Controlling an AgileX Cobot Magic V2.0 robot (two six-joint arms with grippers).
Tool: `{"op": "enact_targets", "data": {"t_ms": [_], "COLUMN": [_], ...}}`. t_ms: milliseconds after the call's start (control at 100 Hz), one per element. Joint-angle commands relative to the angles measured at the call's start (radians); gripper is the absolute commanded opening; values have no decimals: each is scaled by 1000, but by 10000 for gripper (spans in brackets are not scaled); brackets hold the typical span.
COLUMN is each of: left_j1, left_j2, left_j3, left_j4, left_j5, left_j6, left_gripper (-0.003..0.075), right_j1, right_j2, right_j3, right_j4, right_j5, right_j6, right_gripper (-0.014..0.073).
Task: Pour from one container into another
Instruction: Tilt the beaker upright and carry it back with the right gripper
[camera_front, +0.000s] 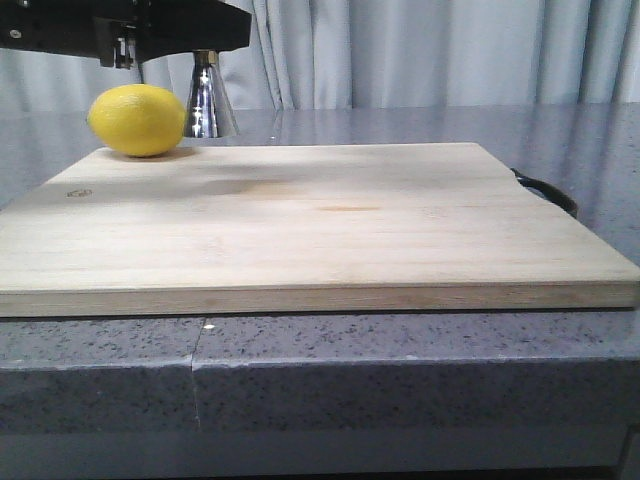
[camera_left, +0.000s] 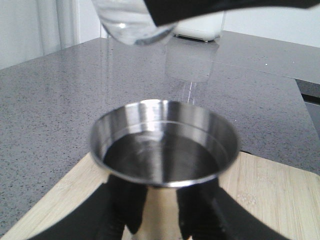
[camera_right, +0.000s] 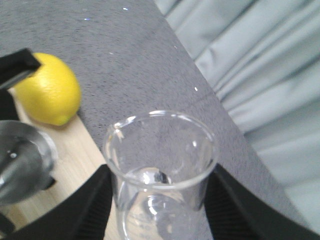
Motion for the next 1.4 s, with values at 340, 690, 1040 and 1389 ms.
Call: {"op": "enact_targets", "data": {"t_ms": [340, 690, 1040, 1389], "left_j1": [-6, -6, -6, -6], "left_j2": [-41, -41, -41, -41], "left_j3": [-31, -31, -31, -31], "left_j4": [-81, -81, -81, -81], "left_j5": [110, 110, 110, 110], "left_j6": [3, 3, 3, 3], "left_gripper": [222, 222, 222, 222], "right_j1": [-222, -267, -267, -267], "right_j2": [-190, -346, -365, -272], "right_j3": [221, 654, 953, 1031], "right_j4": [370, 521, 603, 648], "right_j5": [-308, -744, -1065, -1224], "right_j6": [59, 59, 59, 112], "right_gripper": [327, 327, 327, 327]}}
